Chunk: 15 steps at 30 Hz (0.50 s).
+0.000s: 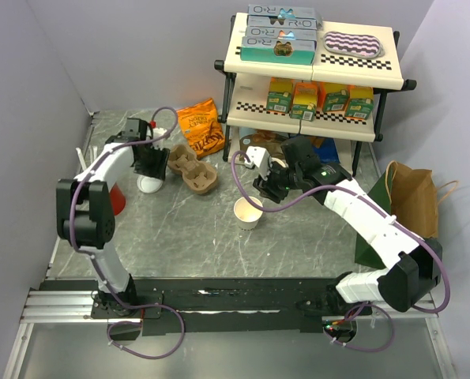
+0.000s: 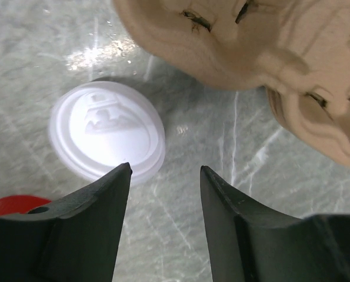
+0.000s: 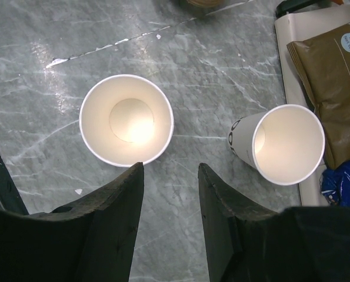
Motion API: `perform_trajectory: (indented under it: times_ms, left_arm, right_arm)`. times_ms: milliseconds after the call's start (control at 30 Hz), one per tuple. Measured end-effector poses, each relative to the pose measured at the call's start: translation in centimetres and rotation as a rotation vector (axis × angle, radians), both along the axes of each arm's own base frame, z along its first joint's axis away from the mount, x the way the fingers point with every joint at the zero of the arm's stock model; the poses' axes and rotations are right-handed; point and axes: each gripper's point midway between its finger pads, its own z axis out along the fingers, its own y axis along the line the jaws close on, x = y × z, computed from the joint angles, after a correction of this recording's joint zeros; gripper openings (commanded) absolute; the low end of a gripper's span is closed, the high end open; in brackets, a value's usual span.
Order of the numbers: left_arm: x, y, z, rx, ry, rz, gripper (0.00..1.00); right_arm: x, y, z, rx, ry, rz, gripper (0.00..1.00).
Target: Pack the takeout coffee
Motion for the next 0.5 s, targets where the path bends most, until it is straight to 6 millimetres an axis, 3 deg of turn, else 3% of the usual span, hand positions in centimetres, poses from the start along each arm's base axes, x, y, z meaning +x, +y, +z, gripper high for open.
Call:
perform_trajectory:
  times_ms: [200, 500]
  left_arm:
    - [0.4, -0.3, -2.6, 0.04, 0.048, 0.01, 0.48]
    - [0.8, -0.1, -3.5, 0.06, 0.063, 0.024, 0.41]
  right_arm:
    - [0.0, 0.0, 0.0, 0.0, 0.0, 0.0, 0.5]
    - [0.0, 0.0, 0.0, 0.001, 0.0, 0.0, 0.5]
